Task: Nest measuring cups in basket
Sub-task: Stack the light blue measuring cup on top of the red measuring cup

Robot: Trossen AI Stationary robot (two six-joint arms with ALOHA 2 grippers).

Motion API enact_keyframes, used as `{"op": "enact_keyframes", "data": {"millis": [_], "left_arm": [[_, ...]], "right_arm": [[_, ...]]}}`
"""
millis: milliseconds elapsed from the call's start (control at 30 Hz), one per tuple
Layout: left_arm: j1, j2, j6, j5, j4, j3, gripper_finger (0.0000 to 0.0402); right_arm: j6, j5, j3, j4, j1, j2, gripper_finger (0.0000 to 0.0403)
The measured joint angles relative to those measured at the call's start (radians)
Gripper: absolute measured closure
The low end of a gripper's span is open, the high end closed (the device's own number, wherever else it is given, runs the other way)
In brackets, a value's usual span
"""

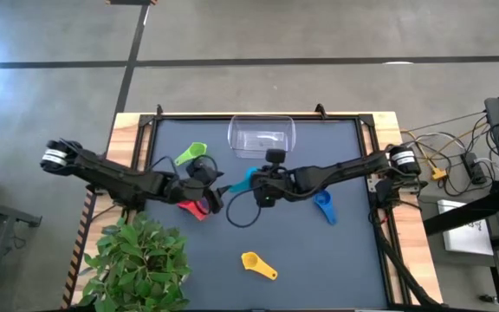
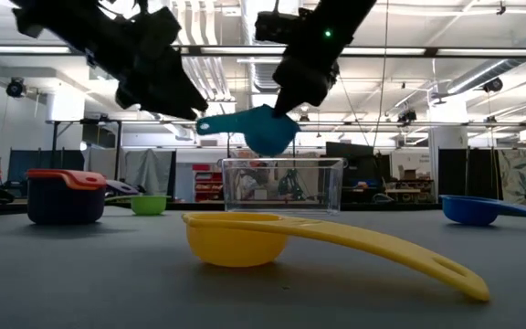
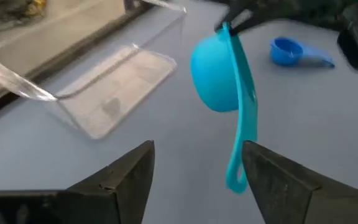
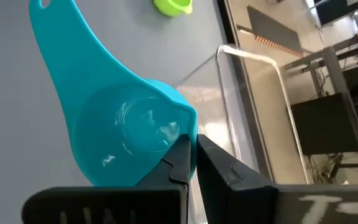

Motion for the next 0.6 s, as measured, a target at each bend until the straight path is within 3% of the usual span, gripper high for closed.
{"op": "enact_keyframes", "data": {"millis": [167,300,600], "left_arm": [[0.035,0.058,0.050,0.099,0.067,0.013,0.0185],[0.046,0.081,0.086,0.163,0.121,0.012,0.0216],[0.048,0.112,0.161,0.233,0.136,0.012,0.0389]], "right_arm": [[-0.020,0.000,0.000,0.026,-0.001,-0.005,0.0394],[-0.020,-0.001,-0.002,0.025,-0.001,-0.005,0.0394],[-0.051,0.000,-0.002,0.041,-0.001,-0.005,0.0394]]}}
